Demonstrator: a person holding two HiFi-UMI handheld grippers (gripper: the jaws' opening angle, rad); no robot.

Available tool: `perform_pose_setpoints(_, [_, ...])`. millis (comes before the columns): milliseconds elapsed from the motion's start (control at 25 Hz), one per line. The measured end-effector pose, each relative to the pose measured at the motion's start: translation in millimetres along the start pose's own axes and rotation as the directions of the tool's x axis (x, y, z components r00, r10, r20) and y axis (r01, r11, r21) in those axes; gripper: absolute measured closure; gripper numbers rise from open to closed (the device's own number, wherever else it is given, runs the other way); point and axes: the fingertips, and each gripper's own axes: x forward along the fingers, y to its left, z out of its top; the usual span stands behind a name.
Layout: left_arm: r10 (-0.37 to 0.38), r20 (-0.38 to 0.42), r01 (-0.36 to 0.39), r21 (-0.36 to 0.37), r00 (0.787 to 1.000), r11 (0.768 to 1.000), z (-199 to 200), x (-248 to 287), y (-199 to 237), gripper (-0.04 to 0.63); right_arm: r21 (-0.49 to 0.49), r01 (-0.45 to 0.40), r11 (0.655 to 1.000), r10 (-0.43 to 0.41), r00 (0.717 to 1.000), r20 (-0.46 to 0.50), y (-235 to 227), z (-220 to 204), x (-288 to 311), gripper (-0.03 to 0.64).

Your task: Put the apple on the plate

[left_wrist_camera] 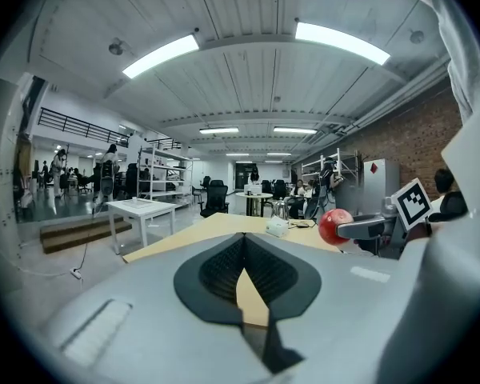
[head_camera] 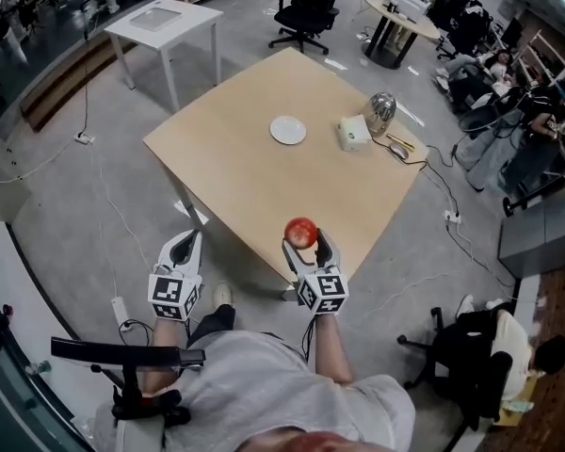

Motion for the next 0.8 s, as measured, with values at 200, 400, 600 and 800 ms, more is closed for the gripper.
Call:
perform_pose_setpoints(200, [-0.016,-0.001,0.016,-0.004,1.000,1.000,0.0,13.7,17.7,0.577,0.001,0.017,1.000,-0.017,1.000,0.000,2.0,3.2,17.5,0.239])
perform_pose_setpoints(400, [-0.044,0.006,0.044,-0.003,0.999,0.999,5.1,31.9,48.6,0.577,0.008,0.049,0.999,-0.049,0.999,0.001,9.4,10.2,45.4,0.239])
perform_pose_setpoints(600, [-0.063,0.010,0.063,-0.001,0.998,0.998,12.7,47.5,81.0,0.577,0.010,0.069,0.998,-0.069,0.998,0.005,20.1,20.4,75.8,0.239])
perform_pose_setpoints(800, [-0.077,0.022,0.077,-0.003,0.997,0.997,14.5,56.1,107.3,0.577,0.008,0.079,0.997,-0.079,0.997,0.018,32.7,25.8,99.3,0.239])
